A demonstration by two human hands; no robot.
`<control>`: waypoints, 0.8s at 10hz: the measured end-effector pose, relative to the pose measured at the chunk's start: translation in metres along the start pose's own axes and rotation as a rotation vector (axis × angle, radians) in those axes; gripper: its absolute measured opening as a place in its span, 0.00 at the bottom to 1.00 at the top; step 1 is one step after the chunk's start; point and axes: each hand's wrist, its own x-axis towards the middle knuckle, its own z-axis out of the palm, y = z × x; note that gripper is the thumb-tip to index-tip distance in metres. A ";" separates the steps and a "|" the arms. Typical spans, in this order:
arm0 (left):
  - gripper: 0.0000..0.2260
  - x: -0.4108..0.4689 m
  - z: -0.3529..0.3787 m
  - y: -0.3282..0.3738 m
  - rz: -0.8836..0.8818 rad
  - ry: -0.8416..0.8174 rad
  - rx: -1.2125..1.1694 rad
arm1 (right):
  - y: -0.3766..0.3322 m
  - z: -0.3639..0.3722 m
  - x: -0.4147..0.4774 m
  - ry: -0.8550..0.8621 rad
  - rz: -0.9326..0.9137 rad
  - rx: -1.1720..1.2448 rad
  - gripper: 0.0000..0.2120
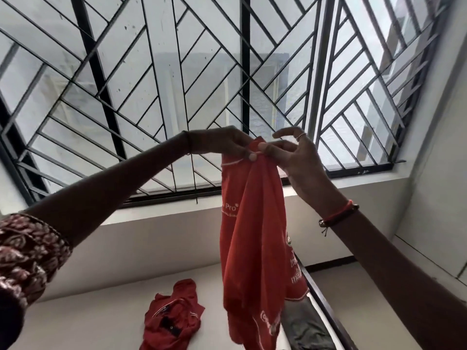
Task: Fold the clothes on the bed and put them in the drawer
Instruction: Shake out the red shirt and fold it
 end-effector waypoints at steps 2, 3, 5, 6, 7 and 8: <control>0.11 0.005 0.000 -0.006 0.101 0.204 0.044 | 0.023 -0.013 -0.014 0.025 -0.153 -0.245 0.17; 0.10 0.000 -0.008 -0.010 0.159 0.322 0.016 | 0.065 -0.028 -0.030 -0.063 -0.171 -0.553 0.14; 0.16 -0.016 -0.034 -0.011 0.159 0.577 0.052 | 0.127 -0.073 -0.049 -0.137 -0.111 -1.020 0.10; 0.09 -0.018 -0.042 -0.015 0.167 0.669 0.007 | 0.130 -0.084 -0.052 -0.084 -0.083 -1.005 0.14; 0.10 -0.012 -0.046 -0.015 0.163 0.741 -0.019 | 0.137 -0.090 -0.052 -0.057 -0.164 -1.031 0.22; 0.08 -0.012 -0.053 -0.012 0.139 0.761 -0.016 | 0.138 -0.103 -0.058 -0.135 -0.325 -1.008 0.21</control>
